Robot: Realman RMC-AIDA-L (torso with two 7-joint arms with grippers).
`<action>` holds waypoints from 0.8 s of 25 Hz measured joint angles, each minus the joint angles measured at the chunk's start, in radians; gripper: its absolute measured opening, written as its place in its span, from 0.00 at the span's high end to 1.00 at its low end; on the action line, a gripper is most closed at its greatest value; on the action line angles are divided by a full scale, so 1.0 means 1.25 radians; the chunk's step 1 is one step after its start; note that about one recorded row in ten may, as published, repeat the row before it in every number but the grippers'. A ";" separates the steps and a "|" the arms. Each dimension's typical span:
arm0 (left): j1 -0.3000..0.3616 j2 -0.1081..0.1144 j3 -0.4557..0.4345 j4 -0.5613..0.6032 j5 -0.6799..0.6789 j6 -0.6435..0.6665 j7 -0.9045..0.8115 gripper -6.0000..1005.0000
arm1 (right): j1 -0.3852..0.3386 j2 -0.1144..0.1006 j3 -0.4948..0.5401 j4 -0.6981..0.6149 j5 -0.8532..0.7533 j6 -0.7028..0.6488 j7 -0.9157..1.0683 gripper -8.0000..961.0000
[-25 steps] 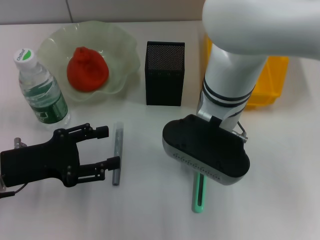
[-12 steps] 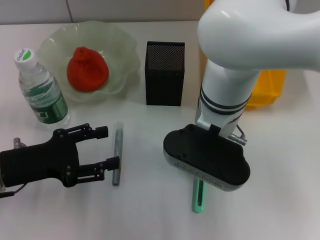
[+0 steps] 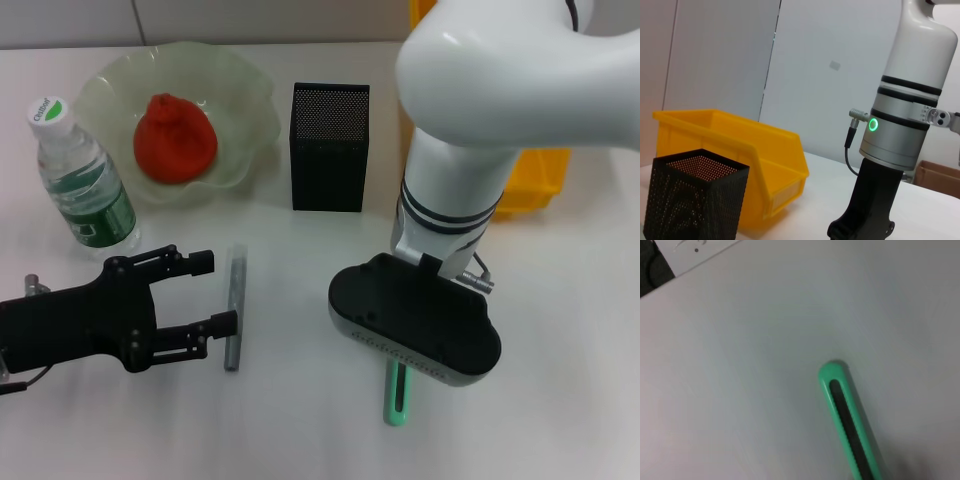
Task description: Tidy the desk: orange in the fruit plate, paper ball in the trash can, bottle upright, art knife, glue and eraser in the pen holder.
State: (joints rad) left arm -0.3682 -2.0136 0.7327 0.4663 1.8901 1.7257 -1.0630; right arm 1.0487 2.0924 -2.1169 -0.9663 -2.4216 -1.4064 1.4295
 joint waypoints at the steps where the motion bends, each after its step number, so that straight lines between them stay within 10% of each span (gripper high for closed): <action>1: 0.000 0.000 -0.003 0.000 -0.001 0.000 0.000 0.20 | -0.002 0.000 -0.002 0.000 0.000 0.007 0.000 0.65; 13: 0.000 0.004 -0.010 0.001 -0.002 0.005 0.000 0.20 | -0.009 0.000 0.021 -0.018 0.008 -0.015 0.020 0.79; 20: 0.006 0.007 -0.015 0.000 -0.001 0.009 -0.001 0.20 | -0.040 0.000 0.173 -0.071 0.012 -0.137 0.035 0.81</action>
State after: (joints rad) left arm -0.3601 -2.0048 0.7143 0.4663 1.8883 1.7371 -1.0644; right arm 0.9983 2.0923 -1.9001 -1.0547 -2.4071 -1.5779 1.4732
